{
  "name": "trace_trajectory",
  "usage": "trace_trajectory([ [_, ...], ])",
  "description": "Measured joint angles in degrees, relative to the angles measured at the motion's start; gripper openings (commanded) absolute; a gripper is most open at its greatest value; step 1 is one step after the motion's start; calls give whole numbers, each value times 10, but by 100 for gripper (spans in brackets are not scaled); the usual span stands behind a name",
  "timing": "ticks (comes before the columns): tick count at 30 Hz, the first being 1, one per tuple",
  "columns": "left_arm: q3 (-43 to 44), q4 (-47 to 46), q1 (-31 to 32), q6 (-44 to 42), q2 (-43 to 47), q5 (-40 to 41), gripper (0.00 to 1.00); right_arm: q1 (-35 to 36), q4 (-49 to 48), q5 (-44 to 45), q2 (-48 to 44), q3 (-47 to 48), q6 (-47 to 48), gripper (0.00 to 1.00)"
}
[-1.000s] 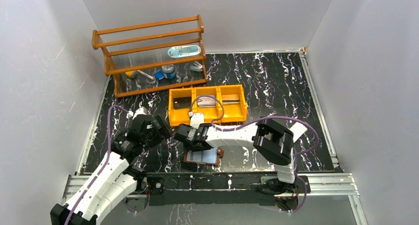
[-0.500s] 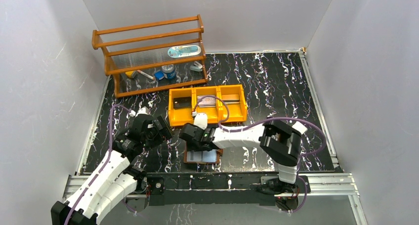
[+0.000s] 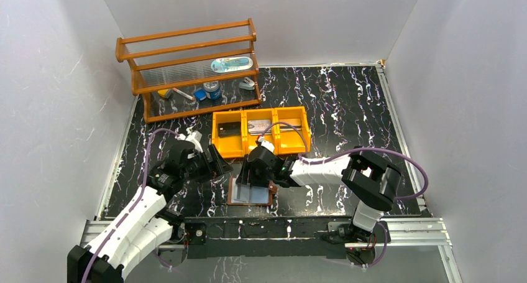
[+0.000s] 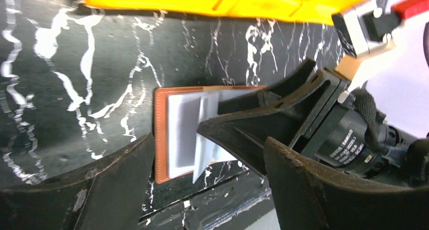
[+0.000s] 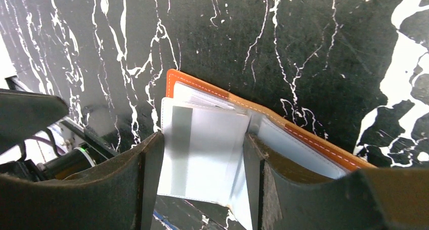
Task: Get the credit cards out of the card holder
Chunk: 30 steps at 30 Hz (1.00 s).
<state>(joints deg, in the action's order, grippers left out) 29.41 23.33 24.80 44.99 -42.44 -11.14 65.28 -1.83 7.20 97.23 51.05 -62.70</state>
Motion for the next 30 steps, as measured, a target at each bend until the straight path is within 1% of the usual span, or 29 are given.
trace_trajectory([
  [3, -20, -40, 0, 0, -20, -53, 67, -3, -19, -13, 0, -7, -7, 59],
  [6, -36, -58, 0, 0, -45, -88, 63, -3, -25, -17, 0, -10, -14, 60],
  [14, -73, -76, 0, 9, -43, -120, 52, -4, -26, -19, 0, -11, -20, 60],
  [22, -85, -80, 3, 26, -34, -138, 51, -7, -26, -24, 0, -13, -23, 60],
  [28, -104, -85, 25, 36, -35, -139, 50, -8, -25, -25, 0, -14, -25, 60],
  [30, -106, -85, 31, 37, -39, -138, 49, -8, -25, -25, 0, -14, -26, 61],
])
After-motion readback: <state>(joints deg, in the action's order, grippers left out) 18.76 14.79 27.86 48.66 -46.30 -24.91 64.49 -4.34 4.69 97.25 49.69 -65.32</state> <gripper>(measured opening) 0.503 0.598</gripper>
